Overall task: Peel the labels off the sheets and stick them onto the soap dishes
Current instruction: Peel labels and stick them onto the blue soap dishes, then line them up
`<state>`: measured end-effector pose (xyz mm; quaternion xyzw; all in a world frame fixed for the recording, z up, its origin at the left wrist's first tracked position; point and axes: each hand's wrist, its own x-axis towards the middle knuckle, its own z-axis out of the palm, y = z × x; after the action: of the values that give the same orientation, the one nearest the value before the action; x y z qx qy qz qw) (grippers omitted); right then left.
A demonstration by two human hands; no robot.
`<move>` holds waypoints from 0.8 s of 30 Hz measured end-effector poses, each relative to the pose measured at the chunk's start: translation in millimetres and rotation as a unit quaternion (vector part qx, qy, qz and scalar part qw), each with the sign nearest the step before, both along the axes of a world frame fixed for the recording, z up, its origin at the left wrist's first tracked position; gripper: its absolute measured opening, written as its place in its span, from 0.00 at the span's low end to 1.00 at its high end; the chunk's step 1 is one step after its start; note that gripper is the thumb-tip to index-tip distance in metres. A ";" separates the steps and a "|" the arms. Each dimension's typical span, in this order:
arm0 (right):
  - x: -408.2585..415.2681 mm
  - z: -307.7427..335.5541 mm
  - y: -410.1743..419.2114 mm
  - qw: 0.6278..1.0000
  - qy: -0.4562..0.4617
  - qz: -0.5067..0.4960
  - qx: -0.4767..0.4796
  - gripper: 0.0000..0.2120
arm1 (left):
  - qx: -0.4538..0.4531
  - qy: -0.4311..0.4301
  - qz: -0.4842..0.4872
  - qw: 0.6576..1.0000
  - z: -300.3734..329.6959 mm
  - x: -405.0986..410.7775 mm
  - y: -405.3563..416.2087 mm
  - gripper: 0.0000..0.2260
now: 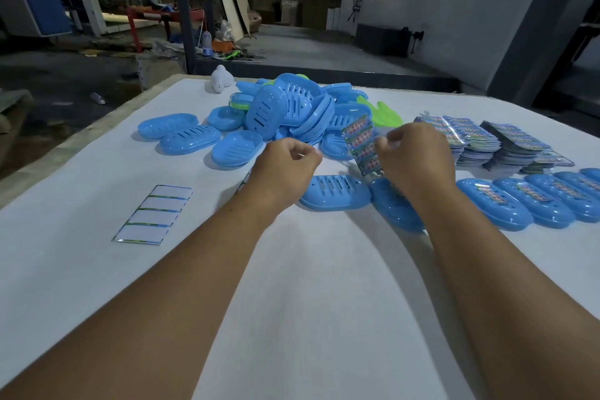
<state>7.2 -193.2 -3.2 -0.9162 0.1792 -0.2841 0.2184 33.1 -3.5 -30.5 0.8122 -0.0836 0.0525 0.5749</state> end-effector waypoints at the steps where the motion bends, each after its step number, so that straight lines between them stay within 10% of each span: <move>1: -0.5 -0.1 -2.4 1.000 0.011 -0.017 -0.019 0.17 | 0.007 -0.002 0.000 1.000 0.1 -0.3 -0.4 0.04; 6: 0.2 2.0 -4.6 0.997 -0.018 -0.041 -0.070 0.23 | 0.023 -0.016 0.006 1.000 0.1 -0.1 0.0 0.04; 16: -14.4 -0.1 48.4 0.948 -0.113 0.251 -0.162 0.15 | -0.137 0.034 0.066 0.988 19.4 1.6 4.6 0.22; 24: -20.7 -11.6 68.7 0.927 -0.077 0.346 -0.127 0.08 | -0.165 0.037 0.119 0.978 24.0 10.7 26.5 0.09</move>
<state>-13.5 -124.5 -14.8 -0.9166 -0.2037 -0.2810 0.1986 43.8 22.9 -6.5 0.7119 0.0450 0.1038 0.6932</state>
